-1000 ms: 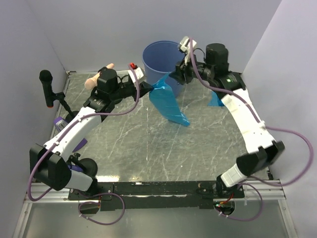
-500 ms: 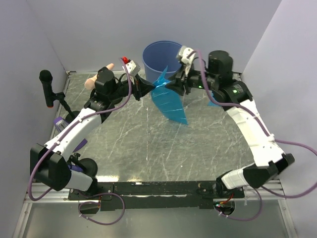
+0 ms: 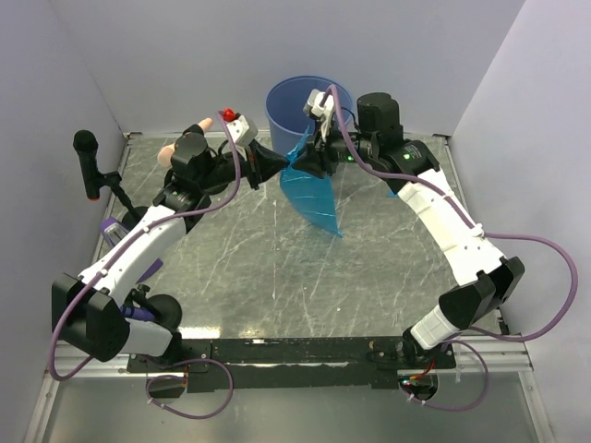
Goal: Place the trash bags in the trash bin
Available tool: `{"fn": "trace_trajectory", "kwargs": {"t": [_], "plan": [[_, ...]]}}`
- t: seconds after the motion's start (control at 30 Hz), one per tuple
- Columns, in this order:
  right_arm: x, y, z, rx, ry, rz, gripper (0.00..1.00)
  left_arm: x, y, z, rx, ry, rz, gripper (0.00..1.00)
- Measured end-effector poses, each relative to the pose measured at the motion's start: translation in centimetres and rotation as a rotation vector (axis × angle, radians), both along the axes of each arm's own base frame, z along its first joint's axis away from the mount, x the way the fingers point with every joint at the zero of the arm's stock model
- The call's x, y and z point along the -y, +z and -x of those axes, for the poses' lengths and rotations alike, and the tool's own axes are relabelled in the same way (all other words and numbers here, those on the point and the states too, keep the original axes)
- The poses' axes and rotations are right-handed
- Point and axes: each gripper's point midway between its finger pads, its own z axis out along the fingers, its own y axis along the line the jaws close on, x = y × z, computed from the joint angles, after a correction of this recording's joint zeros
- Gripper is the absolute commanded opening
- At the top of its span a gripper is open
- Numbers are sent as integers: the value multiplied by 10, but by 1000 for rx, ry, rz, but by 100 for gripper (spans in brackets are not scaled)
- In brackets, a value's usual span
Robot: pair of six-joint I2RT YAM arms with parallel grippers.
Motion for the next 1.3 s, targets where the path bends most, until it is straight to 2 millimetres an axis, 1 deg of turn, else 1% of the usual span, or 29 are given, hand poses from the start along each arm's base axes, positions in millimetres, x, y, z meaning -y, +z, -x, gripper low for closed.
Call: {"fn": "trace_trajectory", "kwargs": {"t": [0.13,0.23,0.33,0.53,0.67,0.77,0.93,1.0,1.03,1.1,1.23,1.3], "plan": [[-2,6,0,-3,-3,-15,37,1,0,2,12,-13,-3,1],[-3,10,-2,-1,-7,-26,32,1,0,2,29,-19,-10,1],[-5,9,-4,-7,-9,-29,30,1,-1,3,38,-21,-17,1],[-7,5,-8,-23,-13,-30,37,0,-3,2,51,-23,-29,1],[-7,5,-9,-22,-17,-29,37,0,-4,2,55,-25,-34,1],[-7,6,-10,-15,-20,-31,39,0,-4,2,65,-26,-38,1],[-7,8,-12,-3,-27,-31,38,0,-4,2,68,-28,-39,1],[-7,9,-13,5,-27,-31,42,0,-4,2,69,-29,-39,1],[-7,10,-13,10,-26,-30,47,0,-4,2,69,-30,-40,1],[-7,10,-14,17,-26,-28,50,1,-5,2,67,-31,-41,1],[-6,11,-16,36,-30,-26,47,2,-8,0,58,-32,-45,1],[-6,11,-17,40,-29,-24,40,2,-9,-1,54,-32,-47,1]]}}
